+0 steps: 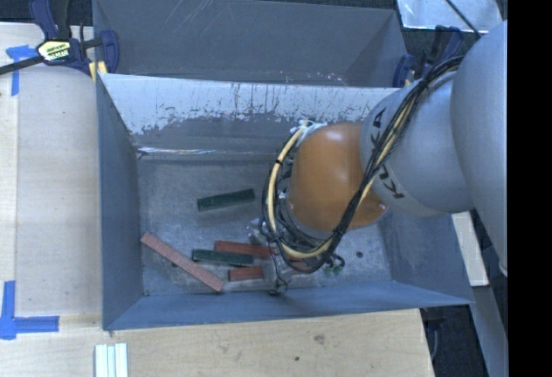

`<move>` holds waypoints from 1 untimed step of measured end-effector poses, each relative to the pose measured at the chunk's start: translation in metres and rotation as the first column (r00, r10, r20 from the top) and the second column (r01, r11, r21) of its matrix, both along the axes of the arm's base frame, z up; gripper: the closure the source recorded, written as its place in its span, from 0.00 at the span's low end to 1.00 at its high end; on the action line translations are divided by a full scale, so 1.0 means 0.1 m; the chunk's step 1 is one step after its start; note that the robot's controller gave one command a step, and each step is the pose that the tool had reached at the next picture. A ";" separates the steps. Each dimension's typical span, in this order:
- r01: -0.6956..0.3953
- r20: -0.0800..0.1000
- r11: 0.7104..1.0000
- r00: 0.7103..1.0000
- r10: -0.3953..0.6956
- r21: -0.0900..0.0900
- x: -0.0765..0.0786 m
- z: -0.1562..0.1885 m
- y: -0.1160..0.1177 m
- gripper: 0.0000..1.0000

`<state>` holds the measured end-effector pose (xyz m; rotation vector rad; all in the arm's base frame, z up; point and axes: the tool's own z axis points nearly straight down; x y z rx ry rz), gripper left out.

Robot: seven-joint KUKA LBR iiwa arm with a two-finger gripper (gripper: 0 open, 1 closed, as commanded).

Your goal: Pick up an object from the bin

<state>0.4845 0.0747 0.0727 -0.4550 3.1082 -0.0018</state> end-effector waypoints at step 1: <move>-0.030 -0.003 1.000 1.000 0.030 0.001 0.08 0.65 -0.09 1.00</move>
Offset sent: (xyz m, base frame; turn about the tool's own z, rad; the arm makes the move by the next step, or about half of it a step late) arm 0.0078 0.0203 0.0751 0.0141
